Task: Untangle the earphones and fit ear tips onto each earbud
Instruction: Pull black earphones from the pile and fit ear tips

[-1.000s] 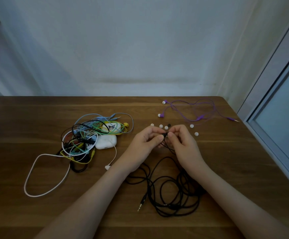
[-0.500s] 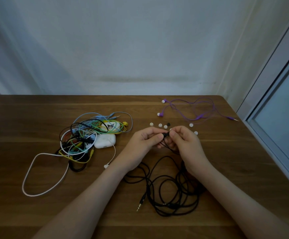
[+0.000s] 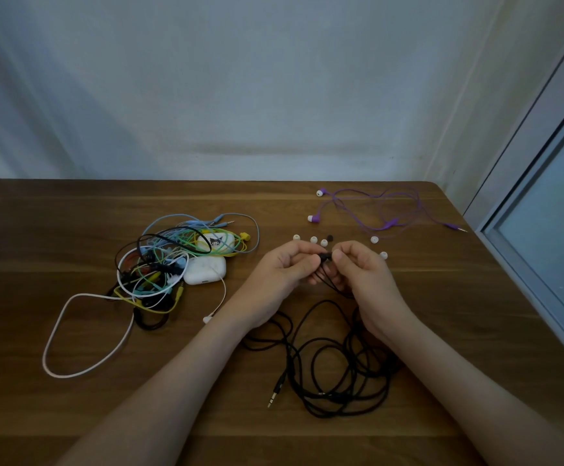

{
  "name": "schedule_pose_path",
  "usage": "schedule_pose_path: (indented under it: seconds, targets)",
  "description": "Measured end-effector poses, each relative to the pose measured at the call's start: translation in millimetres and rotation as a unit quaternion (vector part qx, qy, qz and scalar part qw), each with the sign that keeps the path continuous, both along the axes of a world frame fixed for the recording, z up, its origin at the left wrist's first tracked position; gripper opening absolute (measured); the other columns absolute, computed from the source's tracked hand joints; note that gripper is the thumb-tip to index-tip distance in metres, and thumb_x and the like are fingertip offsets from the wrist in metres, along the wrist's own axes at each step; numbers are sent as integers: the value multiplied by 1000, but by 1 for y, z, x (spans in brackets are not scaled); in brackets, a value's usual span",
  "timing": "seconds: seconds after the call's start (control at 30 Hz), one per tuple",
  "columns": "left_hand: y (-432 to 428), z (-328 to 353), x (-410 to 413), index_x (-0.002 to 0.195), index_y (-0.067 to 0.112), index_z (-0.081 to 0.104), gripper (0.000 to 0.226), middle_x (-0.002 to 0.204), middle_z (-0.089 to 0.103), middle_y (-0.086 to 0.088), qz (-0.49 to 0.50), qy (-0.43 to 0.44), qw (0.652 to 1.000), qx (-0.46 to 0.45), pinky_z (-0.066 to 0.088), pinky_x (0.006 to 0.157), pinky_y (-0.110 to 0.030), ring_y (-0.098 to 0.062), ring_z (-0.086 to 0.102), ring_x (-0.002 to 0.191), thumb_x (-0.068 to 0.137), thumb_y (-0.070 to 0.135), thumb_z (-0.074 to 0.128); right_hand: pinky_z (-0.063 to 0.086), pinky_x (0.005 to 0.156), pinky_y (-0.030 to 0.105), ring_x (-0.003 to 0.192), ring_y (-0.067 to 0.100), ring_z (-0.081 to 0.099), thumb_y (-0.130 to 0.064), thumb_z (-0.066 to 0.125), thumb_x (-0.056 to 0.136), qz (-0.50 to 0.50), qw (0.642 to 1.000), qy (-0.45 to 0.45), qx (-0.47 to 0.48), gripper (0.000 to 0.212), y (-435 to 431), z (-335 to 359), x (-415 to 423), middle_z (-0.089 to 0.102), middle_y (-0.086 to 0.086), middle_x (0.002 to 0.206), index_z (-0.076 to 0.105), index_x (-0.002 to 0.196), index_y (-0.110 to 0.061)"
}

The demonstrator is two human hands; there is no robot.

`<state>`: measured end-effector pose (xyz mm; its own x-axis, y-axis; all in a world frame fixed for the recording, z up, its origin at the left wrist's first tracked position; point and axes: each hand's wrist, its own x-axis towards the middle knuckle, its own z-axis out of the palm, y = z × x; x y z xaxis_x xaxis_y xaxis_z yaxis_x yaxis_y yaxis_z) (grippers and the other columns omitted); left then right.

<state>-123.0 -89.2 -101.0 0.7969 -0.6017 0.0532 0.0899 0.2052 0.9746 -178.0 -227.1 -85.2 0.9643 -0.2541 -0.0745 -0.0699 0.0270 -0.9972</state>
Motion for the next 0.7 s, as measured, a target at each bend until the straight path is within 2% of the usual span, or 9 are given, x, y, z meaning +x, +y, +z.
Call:
schedule_pose_path:
  seconds: [0.27, 0.5, 0.7]
  targets:
    - [1, -1, 1, 101, 12, 66, 18, 77, 67, -2, 11, -14, 999, 29, 48, 67, -18, -9, 59, 72, 93, 2, 53, 43, 55, 17, 57, 5, 51, -8, 42, 100, 20, 1000, -2, -7, 21, -1, -1, -1, 57, 0, 67, 63, 95, -7]
    - [3, -4, 2, 97, 11, 65, 12, 73, 65, 1, 13, -41, 997, 63, 48, 68, -19, -7, 59, 69, 92, 4, 57, 42, 61, 22, 60, 7, 50, -9, 43, 99, 19, 999, 3, -30, 24, -2, -4, 0, 55, -4, 64, 63, 88, -15]
    - [5, -2, 0, 96, 11, 65, 10, 86, 67, -15, 24, -103, 988, 115, 50, 69, -20, -12, 59, 74, 92, 5, 59, 41, 60, 19, 61, 3, 49, -10, 44, 99, -11, 987, -30, -159, 21, 1, -11, -1, 54, -4, 68, 58, 85, -17]
